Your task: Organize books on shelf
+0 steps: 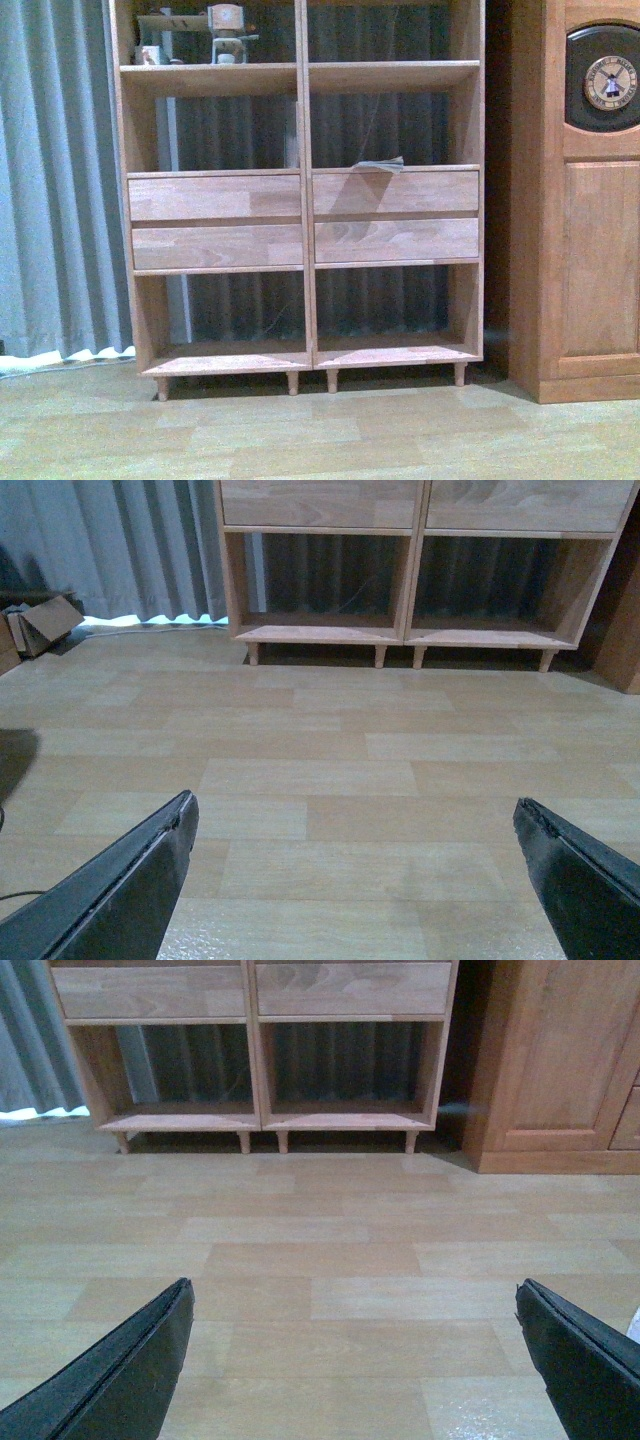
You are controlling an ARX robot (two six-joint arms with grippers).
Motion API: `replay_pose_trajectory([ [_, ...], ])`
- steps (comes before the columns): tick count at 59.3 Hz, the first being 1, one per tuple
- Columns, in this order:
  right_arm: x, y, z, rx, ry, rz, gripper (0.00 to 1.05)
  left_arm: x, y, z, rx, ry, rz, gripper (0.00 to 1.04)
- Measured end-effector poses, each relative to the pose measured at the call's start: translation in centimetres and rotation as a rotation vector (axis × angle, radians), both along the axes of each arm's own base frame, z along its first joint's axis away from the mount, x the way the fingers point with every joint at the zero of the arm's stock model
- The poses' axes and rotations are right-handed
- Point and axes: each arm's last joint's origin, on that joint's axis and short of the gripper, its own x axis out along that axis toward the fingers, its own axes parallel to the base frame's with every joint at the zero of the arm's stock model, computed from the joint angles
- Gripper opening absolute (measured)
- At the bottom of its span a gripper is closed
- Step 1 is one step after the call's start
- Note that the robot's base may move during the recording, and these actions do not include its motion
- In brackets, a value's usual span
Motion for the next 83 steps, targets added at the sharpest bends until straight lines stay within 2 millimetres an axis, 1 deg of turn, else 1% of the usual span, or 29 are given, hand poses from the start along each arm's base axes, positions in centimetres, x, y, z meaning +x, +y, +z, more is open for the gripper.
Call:
replay_pose_trajectory([
  [83,0.00,0.00,0.00,0.000,0.000,0.000,0.98,0.00,0.00,0.00,0.000,0.000,0.000,0.97],
])
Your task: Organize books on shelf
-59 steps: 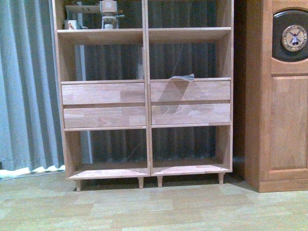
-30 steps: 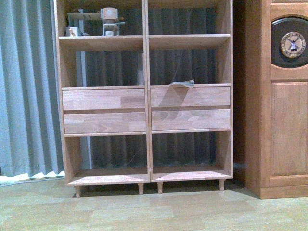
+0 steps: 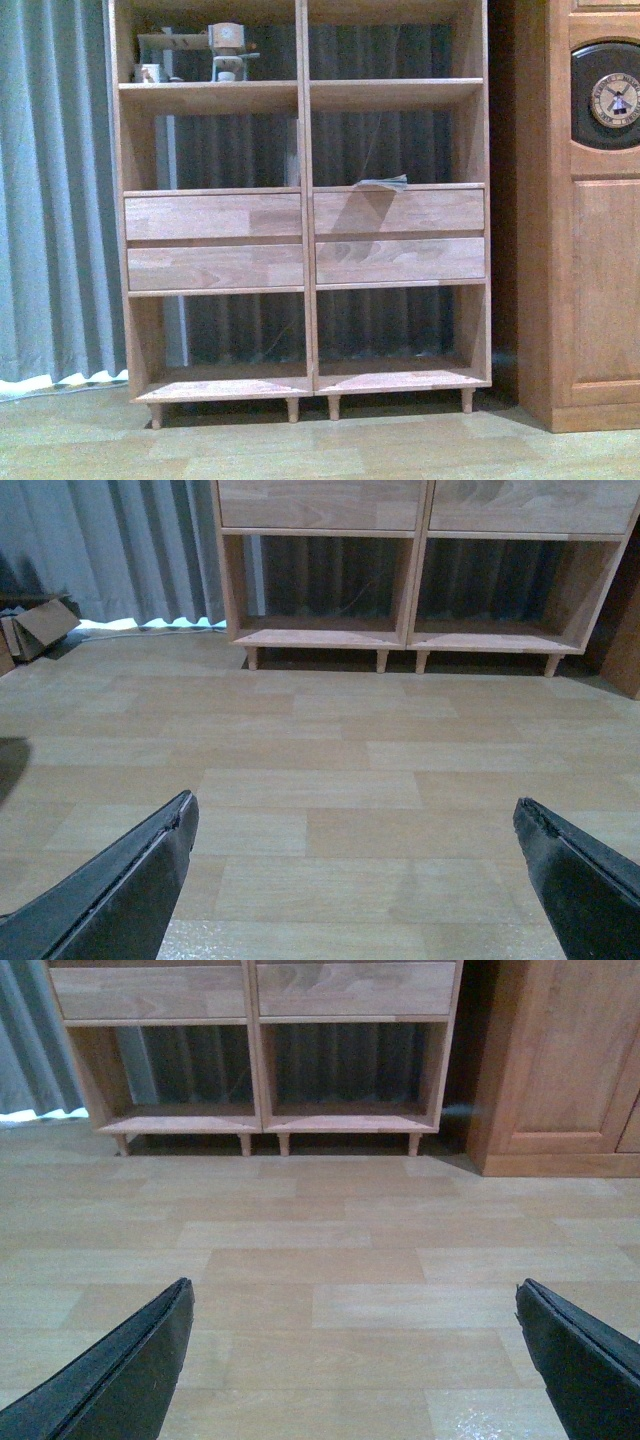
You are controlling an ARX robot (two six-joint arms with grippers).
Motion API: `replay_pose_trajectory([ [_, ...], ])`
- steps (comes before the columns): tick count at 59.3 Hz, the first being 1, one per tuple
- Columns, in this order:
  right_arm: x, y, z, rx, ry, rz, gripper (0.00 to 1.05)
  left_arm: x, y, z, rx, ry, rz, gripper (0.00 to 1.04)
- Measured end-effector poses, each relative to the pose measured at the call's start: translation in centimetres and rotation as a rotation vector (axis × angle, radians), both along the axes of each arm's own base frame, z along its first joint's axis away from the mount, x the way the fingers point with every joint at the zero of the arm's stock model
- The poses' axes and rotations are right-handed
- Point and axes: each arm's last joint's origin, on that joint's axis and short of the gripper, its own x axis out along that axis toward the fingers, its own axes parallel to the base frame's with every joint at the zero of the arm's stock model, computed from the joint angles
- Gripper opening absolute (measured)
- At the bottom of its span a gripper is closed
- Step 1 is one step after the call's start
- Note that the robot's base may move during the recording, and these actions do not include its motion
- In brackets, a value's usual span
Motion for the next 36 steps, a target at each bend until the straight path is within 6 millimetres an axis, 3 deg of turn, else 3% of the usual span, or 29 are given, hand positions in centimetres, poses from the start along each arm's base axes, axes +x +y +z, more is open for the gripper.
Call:
replay_pose_trajectory([
  [36,0.00,0.00,0.00,0.000,0.000,0.000,0.98,0.00,0.00,0.00,0.000,0.000,0.000,0.97],
])
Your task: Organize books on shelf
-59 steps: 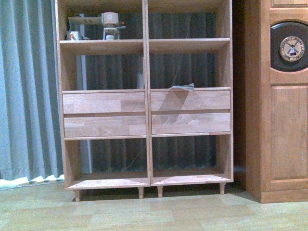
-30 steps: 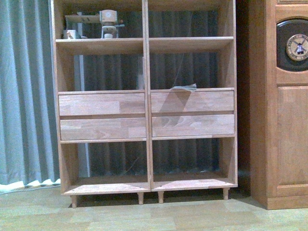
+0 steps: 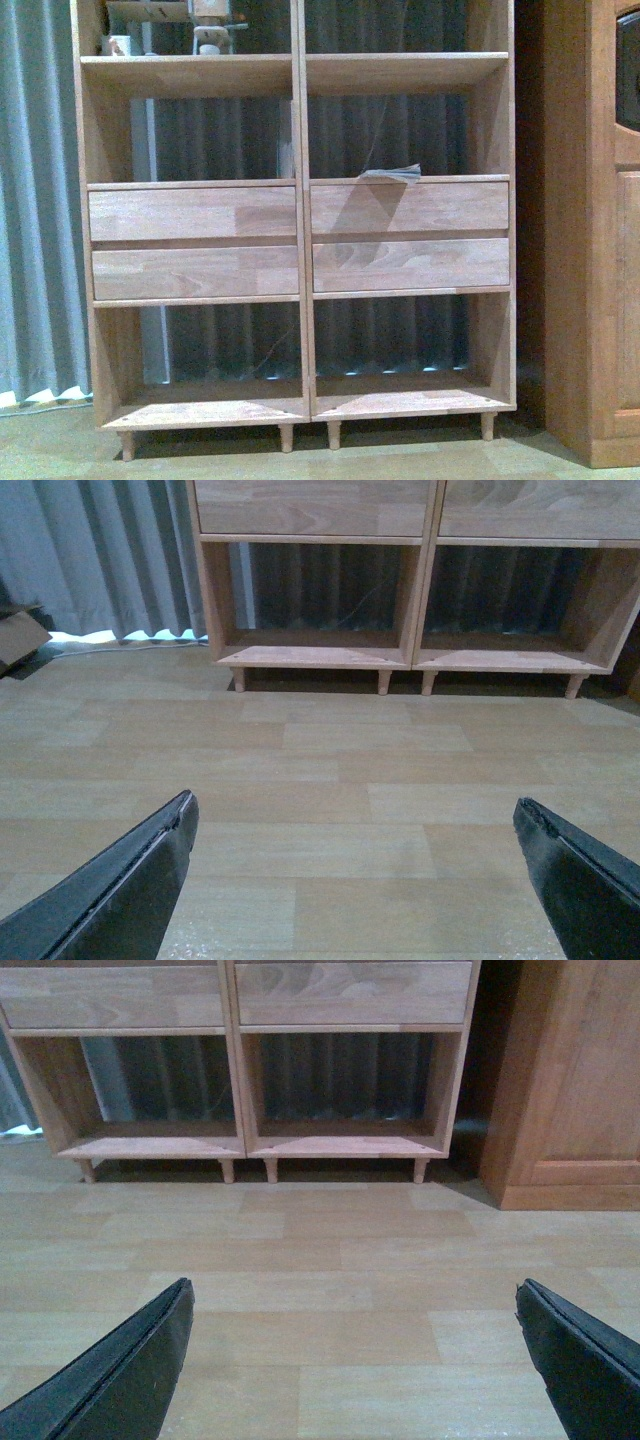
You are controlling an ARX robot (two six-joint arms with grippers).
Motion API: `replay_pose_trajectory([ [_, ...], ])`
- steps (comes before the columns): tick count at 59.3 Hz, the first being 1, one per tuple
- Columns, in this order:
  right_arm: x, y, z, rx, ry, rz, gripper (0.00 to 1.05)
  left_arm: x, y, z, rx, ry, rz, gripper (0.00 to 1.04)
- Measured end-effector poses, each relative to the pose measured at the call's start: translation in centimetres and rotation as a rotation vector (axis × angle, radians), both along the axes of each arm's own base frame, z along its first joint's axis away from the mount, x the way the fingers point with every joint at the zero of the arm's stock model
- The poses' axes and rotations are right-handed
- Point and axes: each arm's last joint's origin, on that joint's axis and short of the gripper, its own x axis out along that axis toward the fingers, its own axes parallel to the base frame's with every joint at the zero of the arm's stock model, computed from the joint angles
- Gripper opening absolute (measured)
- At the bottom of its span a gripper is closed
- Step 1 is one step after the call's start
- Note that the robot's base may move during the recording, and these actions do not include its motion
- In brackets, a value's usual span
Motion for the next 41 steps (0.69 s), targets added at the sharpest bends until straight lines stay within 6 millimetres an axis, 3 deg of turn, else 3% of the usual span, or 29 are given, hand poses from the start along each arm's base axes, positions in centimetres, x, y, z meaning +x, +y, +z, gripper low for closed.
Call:
replay_pose_trajectory([
  [41,0.00,0.00,0.00,0.000,0.000,0.000,0.98,0.00,0.00,0.00,0.000,0.000,0.000,0.97],
])
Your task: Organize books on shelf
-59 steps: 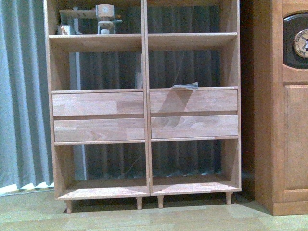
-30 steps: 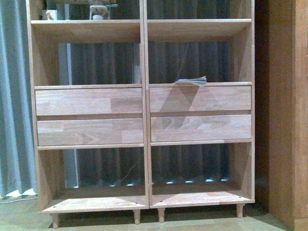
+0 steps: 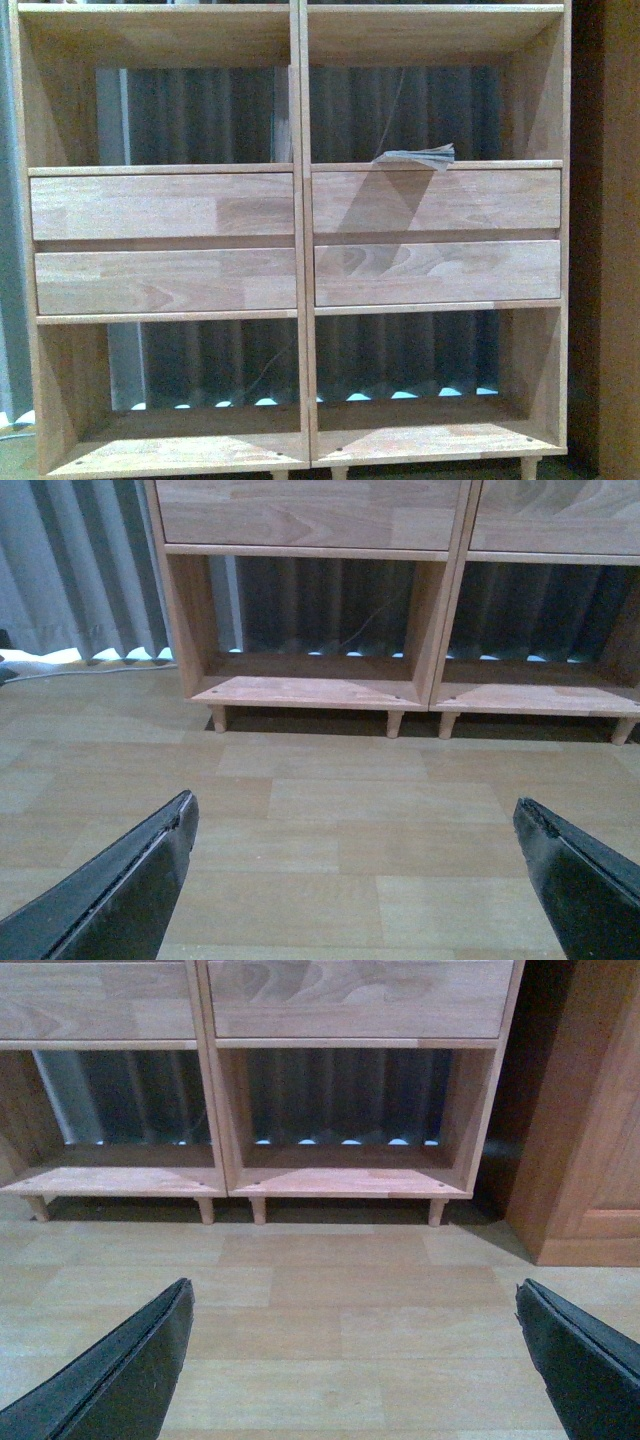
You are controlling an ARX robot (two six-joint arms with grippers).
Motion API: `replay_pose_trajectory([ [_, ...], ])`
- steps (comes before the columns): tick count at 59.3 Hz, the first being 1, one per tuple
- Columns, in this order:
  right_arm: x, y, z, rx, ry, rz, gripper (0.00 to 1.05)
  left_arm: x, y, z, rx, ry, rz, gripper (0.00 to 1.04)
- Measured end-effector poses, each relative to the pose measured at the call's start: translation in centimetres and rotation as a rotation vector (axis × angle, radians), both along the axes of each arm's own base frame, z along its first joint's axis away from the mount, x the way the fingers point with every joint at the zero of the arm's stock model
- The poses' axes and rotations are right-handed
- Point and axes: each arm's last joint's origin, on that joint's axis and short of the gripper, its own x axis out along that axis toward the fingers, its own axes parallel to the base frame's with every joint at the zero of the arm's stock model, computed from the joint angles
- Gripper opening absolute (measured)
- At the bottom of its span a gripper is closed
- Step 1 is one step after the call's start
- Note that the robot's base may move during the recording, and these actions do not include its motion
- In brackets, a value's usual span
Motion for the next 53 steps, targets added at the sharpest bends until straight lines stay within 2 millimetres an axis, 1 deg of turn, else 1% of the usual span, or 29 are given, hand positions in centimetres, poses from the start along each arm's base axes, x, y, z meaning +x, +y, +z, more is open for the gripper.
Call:
replay_pose_trajectory([
  [53,0.00,0.00,0.00,0.000,0.000,0.000,0.98,0.00,0.00,0.00,0.000,0.000,0.000,0.97],
])
